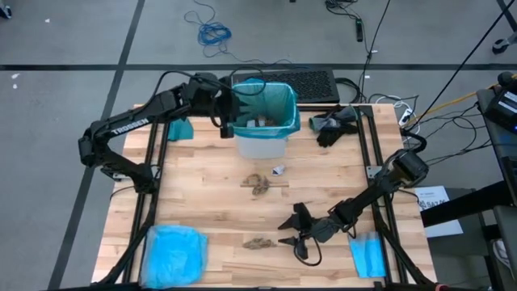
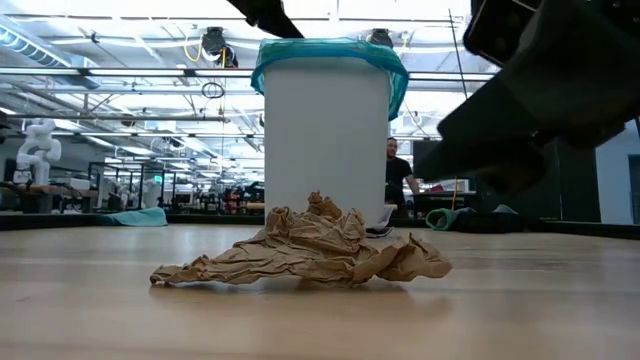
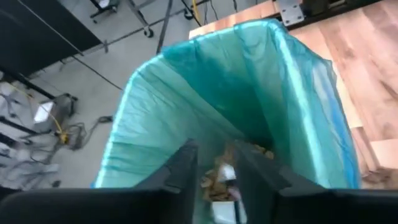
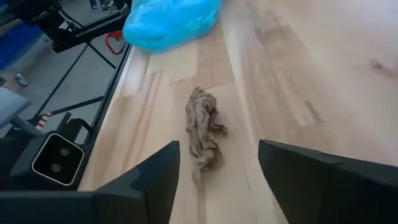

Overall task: Place trash/remove bag and relplace
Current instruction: Put the white paper into the trash bin, then put the brown napkin into the trash bin

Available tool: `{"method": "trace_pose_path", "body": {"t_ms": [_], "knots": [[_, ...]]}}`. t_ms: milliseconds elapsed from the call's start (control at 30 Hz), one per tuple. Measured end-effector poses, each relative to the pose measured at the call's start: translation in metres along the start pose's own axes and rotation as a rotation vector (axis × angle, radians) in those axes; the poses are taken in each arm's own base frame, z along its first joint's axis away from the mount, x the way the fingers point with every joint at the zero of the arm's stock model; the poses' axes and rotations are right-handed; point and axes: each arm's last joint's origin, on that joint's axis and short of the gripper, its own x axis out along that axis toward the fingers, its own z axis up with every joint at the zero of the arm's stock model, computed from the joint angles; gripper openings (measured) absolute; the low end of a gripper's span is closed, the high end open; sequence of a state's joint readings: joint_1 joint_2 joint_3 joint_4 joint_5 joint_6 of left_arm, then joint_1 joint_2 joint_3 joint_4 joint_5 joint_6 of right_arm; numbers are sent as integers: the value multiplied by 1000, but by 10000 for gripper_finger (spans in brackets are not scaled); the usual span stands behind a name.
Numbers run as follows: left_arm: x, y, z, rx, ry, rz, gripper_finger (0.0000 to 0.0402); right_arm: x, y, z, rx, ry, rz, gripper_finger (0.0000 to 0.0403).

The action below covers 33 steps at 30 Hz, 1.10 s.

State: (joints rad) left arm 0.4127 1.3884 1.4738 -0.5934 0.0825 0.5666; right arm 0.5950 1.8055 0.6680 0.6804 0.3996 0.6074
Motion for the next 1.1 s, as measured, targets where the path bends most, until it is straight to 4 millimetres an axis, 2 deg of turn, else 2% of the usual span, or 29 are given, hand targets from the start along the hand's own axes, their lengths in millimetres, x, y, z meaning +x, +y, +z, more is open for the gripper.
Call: {"method": "trace_pose_path", "body": {"t_ms": [100,200,300,467,633,700,767,900,933,1100], "knots": [[-4,-6,2,-52,2,-18,142,10,2,2,7,11,20,232],[-13,-17,5,-87,19,-62,155,19,5,6,-6,14,38,241],[-21,-33,8,-96,45,-128,153,28,9,8,-32,23,35,242],[-33,-62,16,-76,91,-176,138,46,8,-1,-55,85,-13,238],[-47,-86,25,-49,86,-201,127,65,4,-7,0,96,-44,233],[-54,-93,28,-55,72,-223,125,71,3,-7,24,91,-57,213],[-61,-99,28,-59,76,-249,125,77,1,-6,31,83,-66,172],[-72,-109,26,-66,119,-250,125,82,2,-3,3,80,-63,40],[-74,-112,25,-66,141,-244,125,81,3,0,-12,75,-58,21],[-81,-122,17,-77,253,-197,125,71,11,24,-40,19,-30,4]]}}
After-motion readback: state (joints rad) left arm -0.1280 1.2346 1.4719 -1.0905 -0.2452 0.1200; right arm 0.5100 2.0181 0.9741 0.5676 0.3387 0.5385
